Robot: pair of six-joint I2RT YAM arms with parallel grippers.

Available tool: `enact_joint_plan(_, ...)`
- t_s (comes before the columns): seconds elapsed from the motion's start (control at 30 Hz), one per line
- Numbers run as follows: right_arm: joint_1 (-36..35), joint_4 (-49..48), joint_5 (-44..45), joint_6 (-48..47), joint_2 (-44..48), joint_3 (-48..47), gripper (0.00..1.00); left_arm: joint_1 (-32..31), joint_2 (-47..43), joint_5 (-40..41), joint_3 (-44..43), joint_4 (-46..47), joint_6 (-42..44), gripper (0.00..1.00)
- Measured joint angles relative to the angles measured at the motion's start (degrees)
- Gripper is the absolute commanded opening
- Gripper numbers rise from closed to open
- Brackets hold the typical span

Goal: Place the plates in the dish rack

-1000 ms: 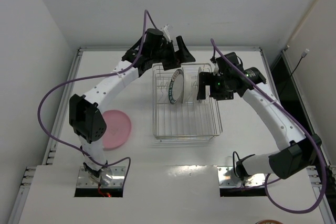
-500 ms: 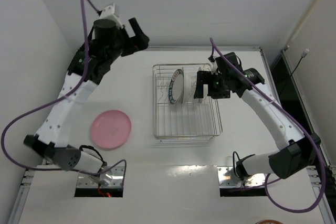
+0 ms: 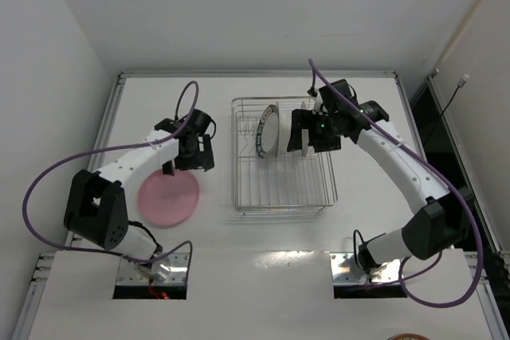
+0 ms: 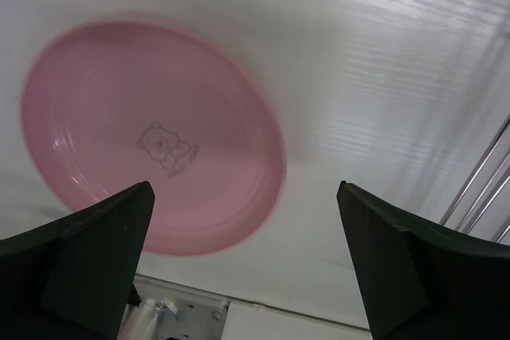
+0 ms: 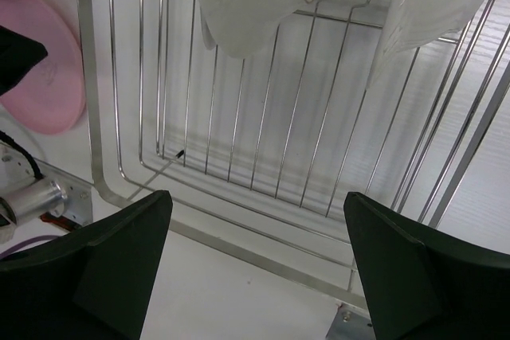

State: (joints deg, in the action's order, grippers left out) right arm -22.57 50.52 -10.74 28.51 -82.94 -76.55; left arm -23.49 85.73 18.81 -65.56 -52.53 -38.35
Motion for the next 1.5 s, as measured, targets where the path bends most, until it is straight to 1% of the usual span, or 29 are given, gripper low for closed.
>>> enact_joint_plan(0.23,0.00,-0.96,-0.39,-0.09,-0.04,0.83,0.88,0.00,0.94,-3.56,4.09,2.10,-2.23,1.00)
enact_joint_plan(0.4,0.00,-1.05,-0.44,-0.24,-0.52,0.87,0.88,0.02,6.51,-7.89,7.72,5.09,-2.23,1.00)
enact_joint_plan(0.5,0.00,-1.11,-0.44,-0.26,-1.07,0.87,0.88,0.02,9.09,-9.60,8.31,5.77,-2.21,1.00)
enact_joint_plan(0.6,0.24,-1.16,-0.46,-0.26,-1.51,0.87,0.88,0.02,10.08,-10.62,8.31,6.54,-1.86,0.73)
enact_joint_plan(0.63,0.42,-1.16,-0.46,-0.26,-1.57,0.87,0.88,0.02,10.19,-10.88,8.26,6.75,-1.49,0.52)
enact_joint_plan(0.7,0.76,-1.20,-0.44,-0.26,-1.68,0.87,0.88,0.02,10.75,-11.58,7.91,6.95,-0.76,0.35)
enact_joint_plan(0.73,0.87,-1.18,-0.46,-0.26,-1.75,0.87,0.88,0.02,11.10,-11.96,7.61,6.97,-0.57,0.20)
enact_joint_plan(0.8,1.16,-1.20,-0.50,-0.26,-1.90,0.87,0.88,0.02,11.85,-12.63,6.95,7.04,0.46,0.05)
enact_joint_plan(0.83,1.33,-1.18,-0.50,-0.26,-1.99,0.87,0.88,0.02,11.98,-12.90,6.73,7.08,0.37,0.00)
enact_joint_plan(0.97,1.49,-1.20,-0.98,-0.26,-2.38,0.87,0.88,0.04,12.00,-13.11,5.35,6.05,1.01,0.00)
enact_joint_plan(1.1,1.49,-1.20,-1.40,-0.24,-2.45,0.87,0.88,0.07,11.89,-12.04,0.66,2.56,0.83,0.00)
enact_joint_plan(1.2,1.49,-1.22,-1.68,-0.22,-2.45,0.87,0.88,0.13,11.32,-9.90,-6.99,-0.13,0.39,0.00)
enact_joint_plan(1.23,1.49,-1.20,-1.75,-0.22,-2.45,0.87,0.88,0.33,11.10,-9.35,-10.71,-0.92,0.31,0.00)
enact_joint_plan(1.37,1.49,-1.22,-1.86,-0.20,-2.56,0.83,0.88,2.25,8.11,-8.94,-23.41,0.48,-0.74,0.00)
enact_joint_plan(1.5,1.49,-1.20,-1.90,-0.17,-2.93,0.63,0.88,5.99,2.84,-10.56,-30.71,3.61,-2.99,0.00)
